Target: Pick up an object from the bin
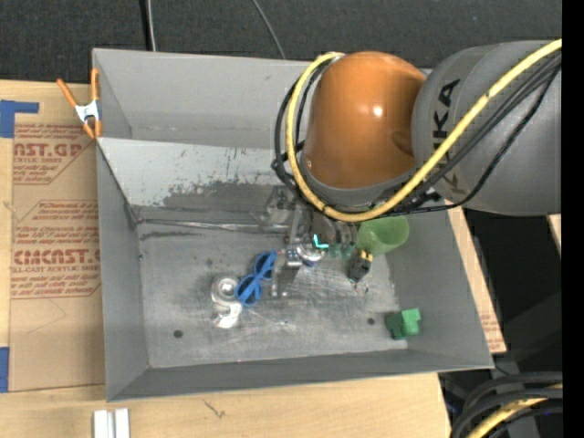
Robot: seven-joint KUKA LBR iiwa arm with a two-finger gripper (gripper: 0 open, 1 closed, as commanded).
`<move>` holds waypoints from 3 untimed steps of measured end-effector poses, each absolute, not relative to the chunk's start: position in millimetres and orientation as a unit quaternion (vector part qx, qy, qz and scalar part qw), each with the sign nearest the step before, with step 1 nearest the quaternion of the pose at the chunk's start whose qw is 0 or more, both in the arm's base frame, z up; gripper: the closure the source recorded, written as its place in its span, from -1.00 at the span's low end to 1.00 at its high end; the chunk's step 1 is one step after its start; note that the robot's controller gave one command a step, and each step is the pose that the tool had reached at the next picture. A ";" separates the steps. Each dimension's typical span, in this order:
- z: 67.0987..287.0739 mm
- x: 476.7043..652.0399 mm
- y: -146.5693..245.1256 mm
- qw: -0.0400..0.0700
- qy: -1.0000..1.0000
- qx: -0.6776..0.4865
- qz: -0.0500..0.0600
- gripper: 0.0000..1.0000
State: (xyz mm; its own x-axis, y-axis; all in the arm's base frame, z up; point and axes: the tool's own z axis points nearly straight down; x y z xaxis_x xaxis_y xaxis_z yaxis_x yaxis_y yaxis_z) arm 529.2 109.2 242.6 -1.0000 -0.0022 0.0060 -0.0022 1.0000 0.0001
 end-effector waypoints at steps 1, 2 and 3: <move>83.3 502.4 145.5 -0.006 -0.998 -0.056 -0.001 -1.00; 80.2 531.1 121.8 -0.008 -0.990 -0.140 -0.010 -1.00; 82.2 536.7 119.2 -0.019 -0.989 -0.143 -0.011 1.00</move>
Offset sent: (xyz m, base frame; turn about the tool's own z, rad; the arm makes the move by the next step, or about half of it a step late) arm -0.0299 0.0359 -0.1607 0.1117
